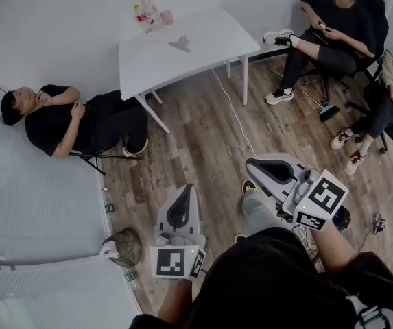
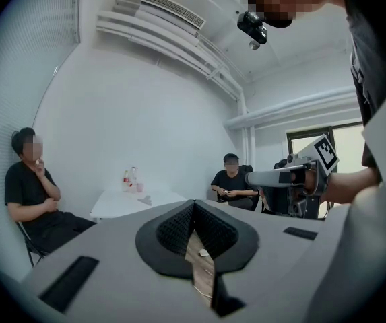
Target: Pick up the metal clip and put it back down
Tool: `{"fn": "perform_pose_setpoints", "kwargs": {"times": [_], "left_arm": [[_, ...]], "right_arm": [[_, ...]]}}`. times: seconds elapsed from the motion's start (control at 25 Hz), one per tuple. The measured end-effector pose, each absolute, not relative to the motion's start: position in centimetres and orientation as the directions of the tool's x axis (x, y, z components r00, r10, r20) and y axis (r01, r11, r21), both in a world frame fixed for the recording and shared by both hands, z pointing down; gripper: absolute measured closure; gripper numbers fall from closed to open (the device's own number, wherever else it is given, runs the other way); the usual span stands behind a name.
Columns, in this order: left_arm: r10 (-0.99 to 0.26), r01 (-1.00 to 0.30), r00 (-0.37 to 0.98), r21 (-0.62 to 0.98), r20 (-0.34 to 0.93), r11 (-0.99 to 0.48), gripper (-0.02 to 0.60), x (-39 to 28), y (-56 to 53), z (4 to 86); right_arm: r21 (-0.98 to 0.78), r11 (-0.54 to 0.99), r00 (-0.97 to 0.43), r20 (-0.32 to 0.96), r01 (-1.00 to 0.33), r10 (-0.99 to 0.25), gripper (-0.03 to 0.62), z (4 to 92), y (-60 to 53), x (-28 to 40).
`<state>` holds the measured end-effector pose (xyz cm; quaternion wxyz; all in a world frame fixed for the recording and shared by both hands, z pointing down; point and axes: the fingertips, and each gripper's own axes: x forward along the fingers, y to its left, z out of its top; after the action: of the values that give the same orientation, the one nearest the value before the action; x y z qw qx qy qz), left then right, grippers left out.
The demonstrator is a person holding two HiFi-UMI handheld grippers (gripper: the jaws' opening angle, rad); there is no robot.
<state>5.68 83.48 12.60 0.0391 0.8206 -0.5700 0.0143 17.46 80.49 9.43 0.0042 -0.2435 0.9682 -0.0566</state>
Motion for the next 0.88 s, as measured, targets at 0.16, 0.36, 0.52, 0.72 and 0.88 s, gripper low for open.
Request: {"fn": "perform_pose_setpoints", "kwargs": {"times": [0.16, 0.36, 0.52, 0.72, 0.88], "left_arm": [[-0.932, -0.935, 0.355, 0.048, 0.072, -0.352, 0.563, 5.9, 81.0, 12.7], [-0.929, -0.933, 0.359, 0.047, 0.087, -0.356, 0.563, 6.0, 77.1, 12.6], [-0.929, -0.935, 0.355, 0.046, 0.108, -0.352, 0.563, 6.3, 74.1, 12.4], [-0.937, -0.944, 0.330, 0.039, 0.118, -0.328, 0.563, 6.4, 71.2, 11.8], [-0.943, -0.951, 0.308, 0.032, 0.123, -0.307, 0.563, 6.6, 68.2, 11.1]], "right_arm": [[-0.124, 0.873, -0.881, 0.031, -0.472, -0.472, 0.576, 10.0, 78.2, 17.8], [-0.139, 0.868, -0.879, 0.038, -0.476, -0.476, 0.576, 10.1, 74.2, 17.8], [-0.165, 0.866, -0.880, 0.044, -0.472, -0.472, 0.576, 10.1, 71.2, 18.2], [-0.184, 0.873, -0.891, 0.040, -0.452, -0.453, 0.576, 10.0, 67.9, 18.3], [-0.193, 0.878, -0.897, 0.033, -0.438, -0.440, 0.576, 9.5, 64.6, 18.7]]}}
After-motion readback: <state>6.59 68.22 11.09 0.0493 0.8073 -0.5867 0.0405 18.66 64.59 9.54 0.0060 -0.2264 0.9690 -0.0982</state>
